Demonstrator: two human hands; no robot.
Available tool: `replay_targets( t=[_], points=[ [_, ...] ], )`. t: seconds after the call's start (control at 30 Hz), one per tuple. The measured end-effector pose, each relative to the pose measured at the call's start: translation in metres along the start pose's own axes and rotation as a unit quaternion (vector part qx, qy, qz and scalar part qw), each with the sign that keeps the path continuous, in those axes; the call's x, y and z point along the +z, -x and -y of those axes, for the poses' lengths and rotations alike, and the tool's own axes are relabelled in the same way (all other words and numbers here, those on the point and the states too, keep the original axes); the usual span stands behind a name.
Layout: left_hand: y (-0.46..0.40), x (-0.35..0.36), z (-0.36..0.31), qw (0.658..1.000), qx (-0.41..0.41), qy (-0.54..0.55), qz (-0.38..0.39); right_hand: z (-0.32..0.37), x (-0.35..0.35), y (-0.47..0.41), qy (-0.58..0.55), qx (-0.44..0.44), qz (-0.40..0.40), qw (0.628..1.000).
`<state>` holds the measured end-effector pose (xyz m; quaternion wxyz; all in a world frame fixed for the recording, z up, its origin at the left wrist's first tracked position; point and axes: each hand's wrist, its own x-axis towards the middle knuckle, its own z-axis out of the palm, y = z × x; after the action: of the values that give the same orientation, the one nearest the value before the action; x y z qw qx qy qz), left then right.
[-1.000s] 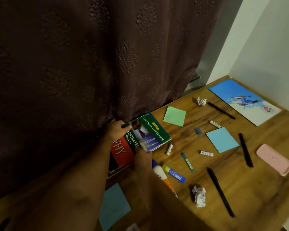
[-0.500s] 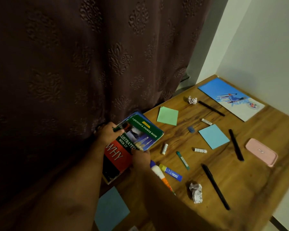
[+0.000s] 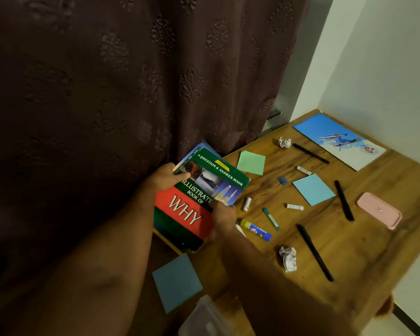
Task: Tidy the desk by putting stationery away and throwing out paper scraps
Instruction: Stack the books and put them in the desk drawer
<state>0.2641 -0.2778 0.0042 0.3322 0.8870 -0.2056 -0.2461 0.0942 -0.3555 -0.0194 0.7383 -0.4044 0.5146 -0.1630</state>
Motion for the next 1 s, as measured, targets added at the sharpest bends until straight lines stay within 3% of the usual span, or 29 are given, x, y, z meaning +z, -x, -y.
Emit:
replay_targets(
  t=[0.2, 0.47, 0.57, 0.73, 0.87, 1.0],
  points=[
    [0.031, -0.019, -0.041, 0.997, 0.072, -0.017, -0.027, 0.011, -0.02, 0.031, -0.094, 0.015, 0.059, 0.994],
    [0.066, -0.039, -0.114, 0.986, 0.167, 0.003, -0.022, 0.05, -0.048, 0.05, -0.02, -0.12, 0.035, 0.992],
    [0.075, -0.035, -0.138, 0.982, 0.175, 0.053, -0.042, 0.077, -0.068, 0.058, -0.041, -0.16, 0.051, 0.985],
    [0.119, -0.002, -0.203, 0.972, 0.199, 0.084, -0.098, 0.126, -0.118, 0.056, -0.115, -0.196, 0.084, 0.97],
    [0.133, 0.039, -0.236, 0.971, 0.188, 0.08, -0.125, 0.157, -0.168, 0.039, -0.099, -0.244, 0.068, 0.962],
    [0.138, 0.086, -0.262, 0.975, 0.16, 0.086, -0.129, 0.18, -0.22, 0.019, -0.074, -0.25, 0.105, 0.959]
  ],
)
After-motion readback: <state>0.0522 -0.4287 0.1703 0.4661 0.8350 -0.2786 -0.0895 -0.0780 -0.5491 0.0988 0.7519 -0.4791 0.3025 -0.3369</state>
